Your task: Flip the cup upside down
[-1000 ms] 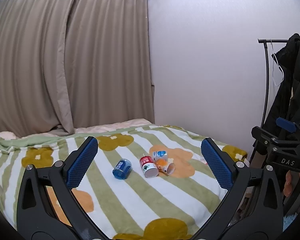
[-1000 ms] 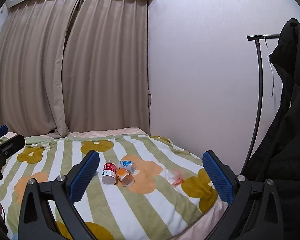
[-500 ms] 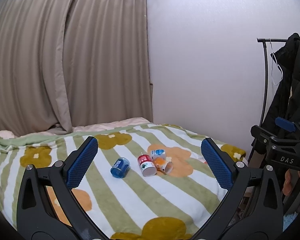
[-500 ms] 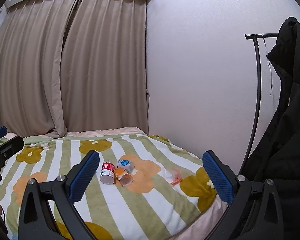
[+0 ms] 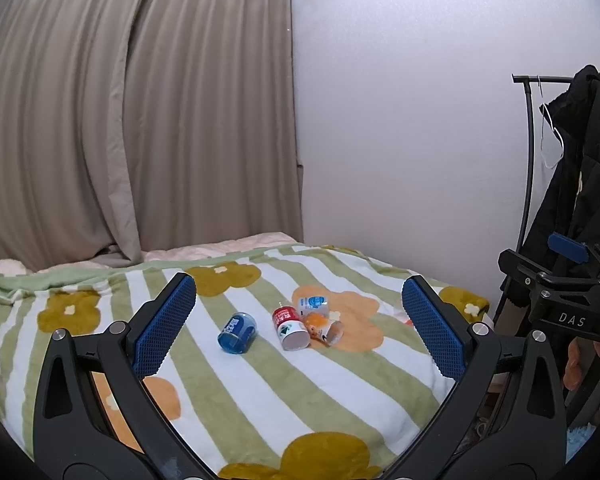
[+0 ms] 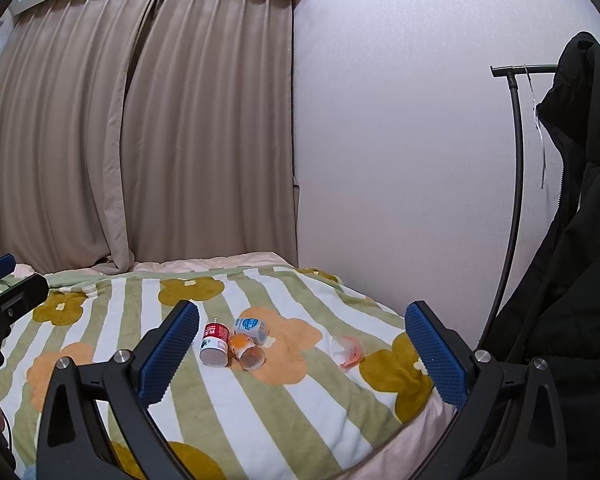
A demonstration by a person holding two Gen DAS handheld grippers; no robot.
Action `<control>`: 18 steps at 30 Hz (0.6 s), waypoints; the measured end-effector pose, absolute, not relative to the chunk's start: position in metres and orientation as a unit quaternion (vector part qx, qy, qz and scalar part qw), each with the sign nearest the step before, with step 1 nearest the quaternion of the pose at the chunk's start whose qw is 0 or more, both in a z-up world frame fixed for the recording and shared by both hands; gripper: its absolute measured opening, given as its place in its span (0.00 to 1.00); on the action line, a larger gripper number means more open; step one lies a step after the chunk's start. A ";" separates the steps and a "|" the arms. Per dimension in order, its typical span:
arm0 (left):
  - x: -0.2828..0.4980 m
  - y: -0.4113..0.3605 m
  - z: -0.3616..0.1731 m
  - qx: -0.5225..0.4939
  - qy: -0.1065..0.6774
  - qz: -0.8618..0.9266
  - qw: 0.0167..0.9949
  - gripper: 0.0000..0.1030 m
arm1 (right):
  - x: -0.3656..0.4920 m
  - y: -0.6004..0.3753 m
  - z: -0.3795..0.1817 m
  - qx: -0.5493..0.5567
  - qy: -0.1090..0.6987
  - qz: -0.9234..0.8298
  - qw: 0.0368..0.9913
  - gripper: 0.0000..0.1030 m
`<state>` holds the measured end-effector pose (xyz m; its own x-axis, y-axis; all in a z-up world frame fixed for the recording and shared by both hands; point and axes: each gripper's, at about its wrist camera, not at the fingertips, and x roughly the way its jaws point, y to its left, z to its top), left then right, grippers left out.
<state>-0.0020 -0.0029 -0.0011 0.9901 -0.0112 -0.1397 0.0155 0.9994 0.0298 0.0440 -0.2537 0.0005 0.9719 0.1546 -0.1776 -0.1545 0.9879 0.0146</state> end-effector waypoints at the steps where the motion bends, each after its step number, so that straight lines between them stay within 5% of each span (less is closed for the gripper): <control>1: -0.002 -0.003 -0.001 0.015 0.071 -0.007 0.997 1.00 | 0.044 -0.254 0.000 0.000 0.090 0.078 0.993 1.00; 18: -0.001 -0.002 -0.004 0.009 0.077 -0.013 0.997 1.00 | 0.043 -0.256 -0.001 -0.002 0.091 0.077 0.993 1.00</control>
<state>-0.0012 -0.0019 -0.0043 0.9877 -0.0254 -0.1542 0.0281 0.9995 0.0151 0.0428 -0.2563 -0.0012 0.9715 0.1526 -0.1813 -0.1532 0.9881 0.0110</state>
